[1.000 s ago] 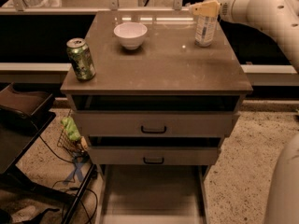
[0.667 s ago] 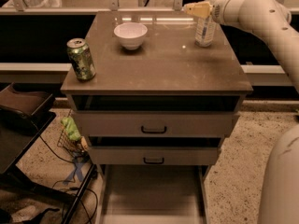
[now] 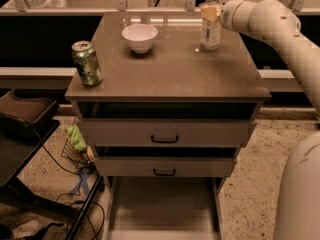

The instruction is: Move blue plastic bottle near green can

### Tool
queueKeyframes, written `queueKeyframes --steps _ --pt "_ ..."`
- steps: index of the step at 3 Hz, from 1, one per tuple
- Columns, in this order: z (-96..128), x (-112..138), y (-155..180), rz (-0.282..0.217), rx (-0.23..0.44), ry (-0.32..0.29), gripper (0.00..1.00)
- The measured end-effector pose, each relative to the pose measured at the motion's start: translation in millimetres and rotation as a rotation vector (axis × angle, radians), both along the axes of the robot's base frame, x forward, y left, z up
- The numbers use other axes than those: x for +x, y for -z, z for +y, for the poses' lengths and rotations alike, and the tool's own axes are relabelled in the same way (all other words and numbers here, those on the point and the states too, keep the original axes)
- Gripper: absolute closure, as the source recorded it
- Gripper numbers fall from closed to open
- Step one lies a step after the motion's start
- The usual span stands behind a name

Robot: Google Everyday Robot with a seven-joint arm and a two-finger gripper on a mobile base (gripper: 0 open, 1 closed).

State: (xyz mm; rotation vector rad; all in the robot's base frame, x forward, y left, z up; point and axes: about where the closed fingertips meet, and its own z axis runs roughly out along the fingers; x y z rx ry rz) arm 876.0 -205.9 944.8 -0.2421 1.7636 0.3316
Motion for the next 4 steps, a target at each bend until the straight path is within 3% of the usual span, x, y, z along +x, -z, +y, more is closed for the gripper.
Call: queueKeyframes --steps 1,2,3,4 --pt "2.7 0.8 1.6 0.002 0.001 -0.003 0.84" --pt "5.1 1.5 3.1 0.004 0.001 -0.006 1.00" --pt "5.2 1.6 3.2 0.004 0.001 -0.006 1.00" --pt "20.6 2.7 -20.6 -0.010 -0.019 -0.022 1.00"
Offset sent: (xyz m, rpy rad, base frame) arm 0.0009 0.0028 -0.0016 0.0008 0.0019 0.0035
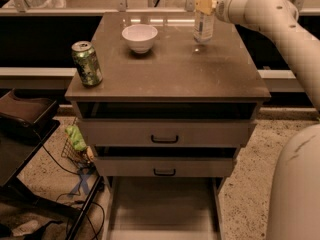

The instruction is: Move blue plastic bottle near green can

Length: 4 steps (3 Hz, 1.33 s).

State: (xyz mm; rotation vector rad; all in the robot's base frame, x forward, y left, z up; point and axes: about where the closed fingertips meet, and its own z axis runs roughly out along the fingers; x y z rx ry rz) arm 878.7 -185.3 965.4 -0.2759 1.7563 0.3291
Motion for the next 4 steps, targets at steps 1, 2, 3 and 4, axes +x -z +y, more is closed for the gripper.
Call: queueKeyframes --steps 1,2,3,4 --pt "30.3 -4.5 -38.2 -0.018 -0.023 -0.037 1.00" --pt "61.2 -16.0 -63.0 -0.020 -0.028 -0.082 1.00" --pt "82.3 -37.7 -80.3 -0.020 0.011 -0.112 1.00" --pt "99.3 -67.2 -89.5 -0.023 0.078 -0.140 1.00"
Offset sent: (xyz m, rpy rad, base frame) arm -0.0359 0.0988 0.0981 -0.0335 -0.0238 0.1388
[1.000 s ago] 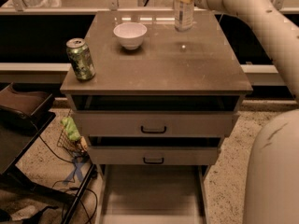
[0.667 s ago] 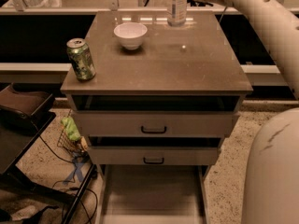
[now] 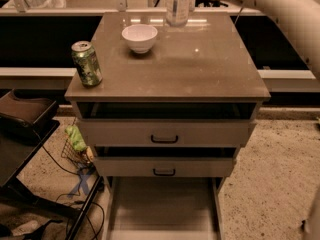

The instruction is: Move blue plastic bottle near green can

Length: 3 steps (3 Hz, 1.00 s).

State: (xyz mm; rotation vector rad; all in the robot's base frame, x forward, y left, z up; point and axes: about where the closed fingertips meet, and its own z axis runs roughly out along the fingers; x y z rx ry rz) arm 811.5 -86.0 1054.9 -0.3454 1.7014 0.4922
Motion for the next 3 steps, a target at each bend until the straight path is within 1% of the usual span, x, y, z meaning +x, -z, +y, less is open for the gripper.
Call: queueKeyframes --steps 1,2,3 --pt "41.1 -49.9 15.2 0.029 0.134 -0.083 1.00" --pt "59.7 -79.8 30.4 0.010 0.152 -0.140 1.00" --pt "97.7 -115.5 55.0 -0.039 0.100 -0.269 1.00"
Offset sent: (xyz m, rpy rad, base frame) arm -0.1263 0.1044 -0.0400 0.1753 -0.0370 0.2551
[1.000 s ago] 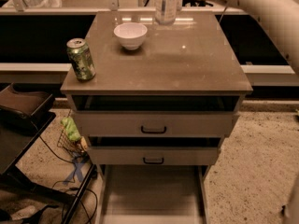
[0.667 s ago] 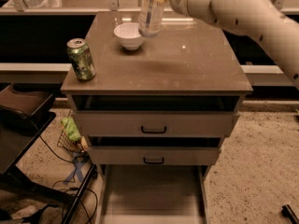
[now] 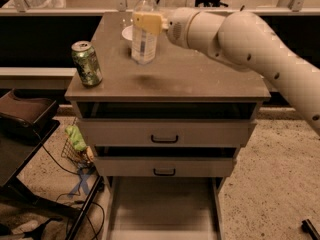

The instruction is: Move blue plastic bottle near green can

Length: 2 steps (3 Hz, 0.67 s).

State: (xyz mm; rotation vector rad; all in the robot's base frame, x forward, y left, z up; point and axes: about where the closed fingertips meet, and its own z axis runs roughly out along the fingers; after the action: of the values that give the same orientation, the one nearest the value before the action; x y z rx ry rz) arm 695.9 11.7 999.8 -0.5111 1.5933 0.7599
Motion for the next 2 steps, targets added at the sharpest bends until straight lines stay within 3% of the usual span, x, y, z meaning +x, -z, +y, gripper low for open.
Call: queueKeyframes --steps 2 --pt "41.9 -28.7 32.4 -0.059 -0.038 -0.159 1.00"
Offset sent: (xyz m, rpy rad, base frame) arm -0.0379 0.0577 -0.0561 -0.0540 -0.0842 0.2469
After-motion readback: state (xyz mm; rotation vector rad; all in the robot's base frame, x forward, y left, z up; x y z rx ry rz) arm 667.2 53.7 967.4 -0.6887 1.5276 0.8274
